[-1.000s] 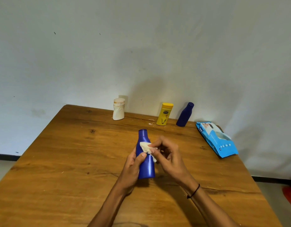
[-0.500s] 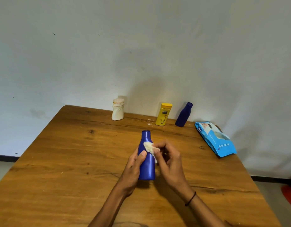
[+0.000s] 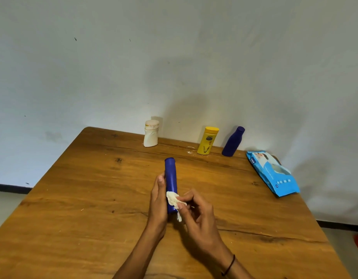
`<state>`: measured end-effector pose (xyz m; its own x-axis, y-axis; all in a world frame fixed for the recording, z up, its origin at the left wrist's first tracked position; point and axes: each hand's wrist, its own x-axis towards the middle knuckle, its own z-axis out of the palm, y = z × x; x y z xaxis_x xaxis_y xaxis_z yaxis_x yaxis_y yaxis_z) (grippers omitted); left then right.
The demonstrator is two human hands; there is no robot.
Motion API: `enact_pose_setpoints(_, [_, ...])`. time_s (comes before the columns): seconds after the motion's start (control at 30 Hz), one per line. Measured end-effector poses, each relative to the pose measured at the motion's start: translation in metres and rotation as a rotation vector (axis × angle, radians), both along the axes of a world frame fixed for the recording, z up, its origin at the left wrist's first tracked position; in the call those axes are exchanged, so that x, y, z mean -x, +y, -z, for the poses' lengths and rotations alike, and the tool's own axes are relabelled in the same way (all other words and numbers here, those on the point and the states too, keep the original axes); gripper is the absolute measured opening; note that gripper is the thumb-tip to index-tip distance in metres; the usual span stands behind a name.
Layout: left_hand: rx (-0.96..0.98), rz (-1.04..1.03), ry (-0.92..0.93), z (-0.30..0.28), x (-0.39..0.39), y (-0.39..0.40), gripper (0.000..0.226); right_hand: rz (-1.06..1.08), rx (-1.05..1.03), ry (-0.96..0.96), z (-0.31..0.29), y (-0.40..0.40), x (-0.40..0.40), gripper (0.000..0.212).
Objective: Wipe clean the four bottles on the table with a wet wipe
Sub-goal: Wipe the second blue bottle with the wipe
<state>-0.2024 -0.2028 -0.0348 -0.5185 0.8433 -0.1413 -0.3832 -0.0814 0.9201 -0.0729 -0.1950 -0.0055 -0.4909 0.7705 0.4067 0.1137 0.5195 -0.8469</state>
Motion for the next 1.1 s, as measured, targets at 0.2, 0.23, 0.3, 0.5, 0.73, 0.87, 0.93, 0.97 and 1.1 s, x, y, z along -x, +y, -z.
enact_pose_setpoints(0.2, [-0.032, 0.131, 0.049, 0.000, -0.004, -0.003, 0.080, 0.045, -0.181, -0.124, -0.012, 0.011, 0.002, 0.004])
enact_pose_setpoints(0.23, [-0.044, 0.171, 0.053, -0.001, -0.005, -0.004, 0.079, 0.062, -0.204, -0.133, -0.014, 0.015, 0.003, 0.004])
enact_pose_setpoints(0.3, [-0.056, 0.243, 0.068, -0.005, -0.008, -0.007, 0.067, 0.114, -0.246, -0.155, -0.020, 0.025, 0.007, 0.003])
enact_pose_setpoints(0.5, [-0.070, 0.386, 0.031, -0.012, -0.009, -0.012, 0.045, 0.249, -0.248, -0.154, -0.035, 0.059, 0.016, 0.003])
enact_pose_setpoints(0.73, [0.015, 0.309, -0.078, -0.006, -0.007, -0.008, 0.051, 0.132, -0.245, -0.162, -0.033, 0.056, 0.008, 0.003])
enact_pose_setpoints(0.87, [0.011, 0.256, -0.045, -0.006, 0.001, -0.006, 0.060, -0.074, -0.301, -0.231, -0.016, 0.034, -0.009, 0.008])
enact_pose_setpoints(0.93, [-0.021, 0.231, 0.006, -0.006, 0.003, -0.005, 0.059, -0.124, -0.311, -0.253, -0.013, 0.025, -0.018, 0.005])
enact_pose_setpoints(0.97, [-0.039, 0.218, 0.021, -0.005, 0.002, -0.004, 0.059, -0.144, -0.316, -0.260, -0.013, 0.023, -0.021, 0.004])
enact_pose_setpoints(1.1, [-0.087, 0.231, 0.053, -0.004, -0.002, -0.002, 0.054, -0.173, -0.330, -0.266, -0.013, 0.022, -0.028, 0.005])
